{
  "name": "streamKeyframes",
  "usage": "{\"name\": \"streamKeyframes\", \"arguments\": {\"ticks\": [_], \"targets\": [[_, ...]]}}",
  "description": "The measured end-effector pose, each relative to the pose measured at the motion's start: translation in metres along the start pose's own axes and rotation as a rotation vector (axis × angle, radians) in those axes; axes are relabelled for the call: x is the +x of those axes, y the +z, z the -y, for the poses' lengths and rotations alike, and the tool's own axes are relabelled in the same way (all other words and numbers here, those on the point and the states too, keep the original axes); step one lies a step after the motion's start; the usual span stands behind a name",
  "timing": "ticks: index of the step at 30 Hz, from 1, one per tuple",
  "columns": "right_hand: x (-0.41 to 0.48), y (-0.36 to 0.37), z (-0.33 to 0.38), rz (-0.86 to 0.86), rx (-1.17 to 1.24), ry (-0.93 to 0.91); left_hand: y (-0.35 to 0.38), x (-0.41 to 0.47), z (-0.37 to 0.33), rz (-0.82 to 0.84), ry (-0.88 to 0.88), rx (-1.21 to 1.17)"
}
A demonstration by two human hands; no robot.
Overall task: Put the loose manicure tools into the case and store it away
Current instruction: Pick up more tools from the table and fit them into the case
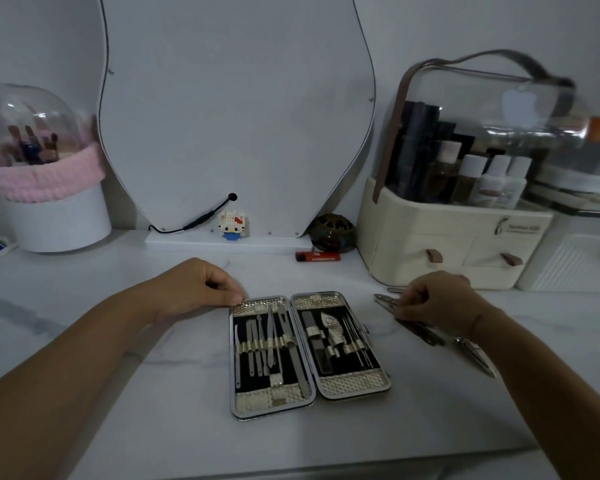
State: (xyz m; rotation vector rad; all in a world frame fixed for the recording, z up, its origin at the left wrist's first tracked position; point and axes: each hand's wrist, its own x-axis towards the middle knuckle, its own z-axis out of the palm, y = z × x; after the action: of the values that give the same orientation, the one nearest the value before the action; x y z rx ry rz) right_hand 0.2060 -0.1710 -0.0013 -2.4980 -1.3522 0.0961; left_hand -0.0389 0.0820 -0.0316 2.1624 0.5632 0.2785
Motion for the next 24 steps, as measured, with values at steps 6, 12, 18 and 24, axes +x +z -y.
{"name": "streamKeyframes", "arguments": {"ticks": [6,12,18,24], "targets": [[0.007,0.007,-0.001,-0.011,0.018,-0.014,-0.003,0.0,0.004,0.025,0.027,0.019],[0.013,0.009,-0.003,0.045,0.068,-0.015,-0.003,0.001,0.005,0.03,0.043,-0.001],[0.011,0.009,-0.003,0.058,0.084,-0.022,-0.003,0.002,0.006,0.032,0.05,-0.014],[0.008,0.001,-0.005,-0.064,0.249,-0.005,-0.003,0.002,0.006,0.034,0.047,-0.012]]}}
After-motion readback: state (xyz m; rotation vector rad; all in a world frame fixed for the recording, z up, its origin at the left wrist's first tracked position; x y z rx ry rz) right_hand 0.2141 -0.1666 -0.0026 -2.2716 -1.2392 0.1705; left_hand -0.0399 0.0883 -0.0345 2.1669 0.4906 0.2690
